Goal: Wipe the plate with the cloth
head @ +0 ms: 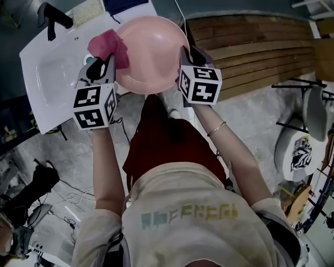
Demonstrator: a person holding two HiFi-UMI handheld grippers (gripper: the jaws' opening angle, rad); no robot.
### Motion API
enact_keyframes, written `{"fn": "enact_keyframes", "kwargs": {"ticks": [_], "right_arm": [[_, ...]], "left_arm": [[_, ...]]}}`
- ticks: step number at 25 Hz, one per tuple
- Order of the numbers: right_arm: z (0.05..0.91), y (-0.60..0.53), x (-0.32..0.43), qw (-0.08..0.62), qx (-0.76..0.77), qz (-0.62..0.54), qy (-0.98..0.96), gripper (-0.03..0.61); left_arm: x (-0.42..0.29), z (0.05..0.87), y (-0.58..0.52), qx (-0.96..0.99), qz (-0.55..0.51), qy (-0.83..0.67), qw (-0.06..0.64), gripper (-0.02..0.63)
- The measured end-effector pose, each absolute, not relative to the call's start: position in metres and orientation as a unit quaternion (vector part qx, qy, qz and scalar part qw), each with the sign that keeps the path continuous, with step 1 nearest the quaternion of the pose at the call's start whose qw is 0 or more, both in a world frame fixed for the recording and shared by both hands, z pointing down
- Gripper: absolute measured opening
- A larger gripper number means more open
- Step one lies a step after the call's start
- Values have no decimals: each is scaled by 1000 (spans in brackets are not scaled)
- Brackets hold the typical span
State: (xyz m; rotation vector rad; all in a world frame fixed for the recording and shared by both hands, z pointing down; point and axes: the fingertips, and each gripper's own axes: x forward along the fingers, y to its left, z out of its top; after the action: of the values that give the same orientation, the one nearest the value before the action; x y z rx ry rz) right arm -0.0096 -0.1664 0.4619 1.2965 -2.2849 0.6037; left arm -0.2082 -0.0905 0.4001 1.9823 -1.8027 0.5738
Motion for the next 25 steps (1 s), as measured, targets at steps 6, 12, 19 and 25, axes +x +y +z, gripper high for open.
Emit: {"fn": "enact_keyframes", "kwargs": {"ticks": [6, 12, 19, 25], "right_arm": [[455, -168, -2, 201, 476, 207, -831, 63], [455, -167, 0, 211, 472, 192, -834, 64], [457, -167, 1, 214, 473, 186, -834, 107], [446, -164, 8, 192, 477, 186, -837, 118]], "left_arm": [[-205, 393, -92, 706, 189, -655, 190, 66], [-203, 395, -90, 703, 190, -658, 190, 66], [-203, 395, -89, 702, 187, -661, 189, 66], [-199, 383, -86, 703, 174, -668, 170, 66]]}}
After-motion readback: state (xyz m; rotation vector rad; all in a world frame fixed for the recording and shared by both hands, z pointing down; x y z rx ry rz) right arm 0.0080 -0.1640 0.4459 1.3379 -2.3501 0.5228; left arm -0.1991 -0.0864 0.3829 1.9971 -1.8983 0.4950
